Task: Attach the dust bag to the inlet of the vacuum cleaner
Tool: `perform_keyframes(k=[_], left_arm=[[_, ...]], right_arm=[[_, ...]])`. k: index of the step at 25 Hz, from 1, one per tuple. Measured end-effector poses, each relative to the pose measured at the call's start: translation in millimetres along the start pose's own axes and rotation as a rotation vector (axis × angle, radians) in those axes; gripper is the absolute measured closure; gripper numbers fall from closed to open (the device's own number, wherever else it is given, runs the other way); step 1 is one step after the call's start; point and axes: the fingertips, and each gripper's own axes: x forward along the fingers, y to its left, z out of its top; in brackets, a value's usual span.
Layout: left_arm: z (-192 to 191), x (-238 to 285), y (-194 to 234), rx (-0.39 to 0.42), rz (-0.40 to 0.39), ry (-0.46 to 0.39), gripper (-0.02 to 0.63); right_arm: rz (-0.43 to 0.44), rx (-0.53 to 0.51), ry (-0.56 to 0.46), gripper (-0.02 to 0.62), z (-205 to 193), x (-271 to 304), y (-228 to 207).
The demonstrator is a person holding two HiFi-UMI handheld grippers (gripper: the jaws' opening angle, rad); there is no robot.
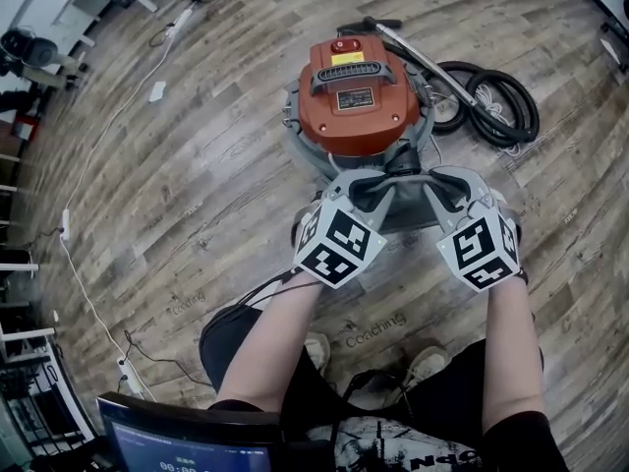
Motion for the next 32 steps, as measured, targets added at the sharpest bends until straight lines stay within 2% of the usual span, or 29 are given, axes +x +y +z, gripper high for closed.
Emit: perform_keyframes(k=[5, 7, 11, 16, 23, 25, 27, 29, 32], left_arm=[[-5, 1, 4, -0.077, -0.029, -0.041, 0.561], [-6, 0, 5, -0.083, -0.025, -0.039, 0.561], [-3, -2, 2, 0.002, -0.005, 0.0, 0.563], [6, -2, -1, 0.042, -0.002, 0.022, 0.566], [4, -2, -2, 0.099, 0.027, 0.024, 0.557], [3, -5, -4, 0.091, 0.029, 0.012, 0.554], [6, -12, -4, 0.07, 0.03, -0.019, 0.518], [13, -22, -2, 0.048, 0.028, -0.064, 0.495], [22, -34, 1, 0.022, 0.011, -0.109, 0.466]], right_arm=[[-0.02, -0.029, 0.031, 0.541, 2, 3, 1], [-0.02, -0.032, 0.034, 0.54, 4, 4, 2], [-0.023, -0.035, 0.028, 0.54, 4, 3, 1], [-0.036, 0.002, 0.029, 0.538, -2, 1, -1], [-0.026, 0.002, 0.036, 0.531, -2, 2, -2], [-0.01, 0.005, 0.034, 0.517, -2, 0, -2], [0.019, 0.018, 0.023, 0.486, -1, -4, 0], [0.048, 0.053, -0.012, 0.446, 5, -11, 1], [0.057, 0.088, -0.076, 0.428, 17, -20, -3]])
